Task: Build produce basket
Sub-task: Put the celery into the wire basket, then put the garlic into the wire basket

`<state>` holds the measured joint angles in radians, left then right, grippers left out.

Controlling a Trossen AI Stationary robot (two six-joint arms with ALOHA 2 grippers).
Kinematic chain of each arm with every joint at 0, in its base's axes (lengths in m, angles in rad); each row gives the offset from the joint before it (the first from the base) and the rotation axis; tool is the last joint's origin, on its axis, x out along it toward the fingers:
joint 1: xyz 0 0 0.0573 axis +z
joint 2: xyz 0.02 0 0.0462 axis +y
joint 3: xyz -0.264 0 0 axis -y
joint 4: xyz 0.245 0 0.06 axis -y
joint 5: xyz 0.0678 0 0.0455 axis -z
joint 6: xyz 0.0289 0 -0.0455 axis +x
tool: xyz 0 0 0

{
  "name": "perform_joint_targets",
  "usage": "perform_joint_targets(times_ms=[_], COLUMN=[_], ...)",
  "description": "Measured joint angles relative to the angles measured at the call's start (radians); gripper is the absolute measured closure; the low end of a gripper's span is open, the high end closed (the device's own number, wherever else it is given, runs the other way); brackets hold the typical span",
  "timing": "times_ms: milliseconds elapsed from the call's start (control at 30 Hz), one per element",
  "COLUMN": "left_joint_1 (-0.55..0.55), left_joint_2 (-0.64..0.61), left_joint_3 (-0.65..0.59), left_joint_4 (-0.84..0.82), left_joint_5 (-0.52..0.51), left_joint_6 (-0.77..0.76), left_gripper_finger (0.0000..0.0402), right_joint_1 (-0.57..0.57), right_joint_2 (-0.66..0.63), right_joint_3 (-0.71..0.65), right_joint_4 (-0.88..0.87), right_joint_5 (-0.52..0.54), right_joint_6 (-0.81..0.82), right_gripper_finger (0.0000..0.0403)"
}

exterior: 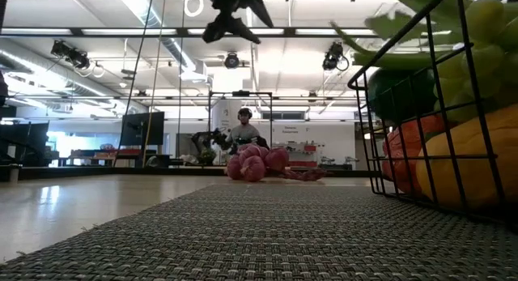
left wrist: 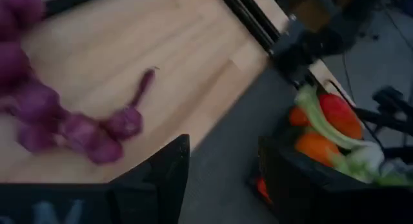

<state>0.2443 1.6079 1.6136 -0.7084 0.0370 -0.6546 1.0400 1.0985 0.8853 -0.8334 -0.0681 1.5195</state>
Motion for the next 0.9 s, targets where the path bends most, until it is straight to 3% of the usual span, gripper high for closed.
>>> perform_joint_targets(times_ms=[267,333,500,600,733,900], left_joint_1=[0.047,0.06,0.097,0.113,0.134,0.212], left_joint_2=[0.037,0.057,0.13,0.173,0.214,0.245], left_joint_3=[0.001,0.003,0.002,0.002,0.002,0.009], left_joint_4=[-0.041,-0.048,-0.091,-0.086,-0.049,-0.04], left_joint_5=[-0.018,-0.035,-0.127,-0.123,-0.117,-0.07], left_joint_6=[0.169,0.124,-0.018,-0.125,-0.097,-0.009], left_gripper_finger=[0.0212,0.0212,0.0211,0.0211,0.0204,0.015], right_joint_1=[0.0,0.0,0.0,-0.003,-0.003,-0.001], right_joint_2=[-0.006,-0.019,-0.054,-0.065,-0.066,-0.073], right_joint_3=[0.0,0.0,0.0,0.0,0.001,0.001], right_joint_4=[-0.047,-0.093,-0.149,-0.125,-0.086,-0.08], right_joint_5=[-0.049,-0.031,0.127,0.185,0.206,0.198], right_joint_6=[0.032,0.066,0.181,0.253,0.286,0.331], right_gripper_finger=[0.0029,0.0032,0.004,0.0041,0.0041,0.0041])
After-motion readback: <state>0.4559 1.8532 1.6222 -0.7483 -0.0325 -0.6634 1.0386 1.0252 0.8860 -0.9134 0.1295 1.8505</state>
